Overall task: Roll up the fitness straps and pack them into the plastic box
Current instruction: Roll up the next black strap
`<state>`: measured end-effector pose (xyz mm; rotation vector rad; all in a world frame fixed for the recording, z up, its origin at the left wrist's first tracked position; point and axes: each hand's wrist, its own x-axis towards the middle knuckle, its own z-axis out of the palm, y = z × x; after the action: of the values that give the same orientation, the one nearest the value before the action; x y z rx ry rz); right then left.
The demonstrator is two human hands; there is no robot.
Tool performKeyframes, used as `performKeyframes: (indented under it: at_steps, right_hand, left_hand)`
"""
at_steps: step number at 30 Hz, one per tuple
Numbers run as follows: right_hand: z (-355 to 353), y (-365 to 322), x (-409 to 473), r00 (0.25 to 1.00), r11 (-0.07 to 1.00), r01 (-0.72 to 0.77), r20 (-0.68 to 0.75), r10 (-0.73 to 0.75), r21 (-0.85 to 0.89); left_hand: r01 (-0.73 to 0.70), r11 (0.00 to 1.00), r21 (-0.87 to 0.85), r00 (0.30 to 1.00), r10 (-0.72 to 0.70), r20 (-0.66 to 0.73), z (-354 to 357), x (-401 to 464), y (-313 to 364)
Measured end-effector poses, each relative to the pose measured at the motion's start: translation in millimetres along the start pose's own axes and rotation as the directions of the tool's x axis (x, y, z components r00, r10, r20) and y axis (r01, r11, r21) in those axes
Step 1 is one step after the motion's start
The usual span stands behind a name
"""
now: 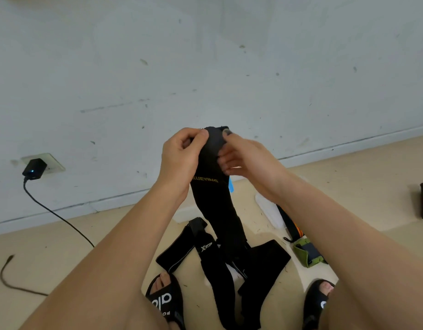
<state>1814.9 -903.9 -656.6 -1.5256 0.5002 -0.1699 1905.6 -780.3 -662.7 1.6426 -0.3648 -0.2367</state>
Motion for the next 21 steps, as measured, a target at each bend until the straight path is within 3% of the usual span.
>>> performKeyframes:
  at_steps: [2,5,14,21]
  right_hand:
    - [9.9,5.9,-3.8,0.994,0.996,0.081,0.077,-0.078,-0.032]
    - [12.2,11.7,-0.7,0.985,0.985,0.171,-0.009,-0.171,0.018]
    - [-6.9,8.0,7.8,0.991,0.991,0.114,-0.072,-0.110,0.066]
    - [-15.7,3.4,4.5,0.993,0.988,0.096,0.054,-0.103,0.121]
  left_hand:
    - [0.003,1.000,-0.028,1.000,-0.003,0.018,2.7,-2.1,1.1]
    - [-0.015,1.000,-0.027,0.999,0.016,0.047,6.0,-5.6,3.8]
    - [-0.121,0.991,0.050,0.993,0.121,0.001,2.1,-0.9,8.5]
    - [-0.110,0.994,-0.006,0.994,0.110,0.023,-1.6,4.7,1.2]
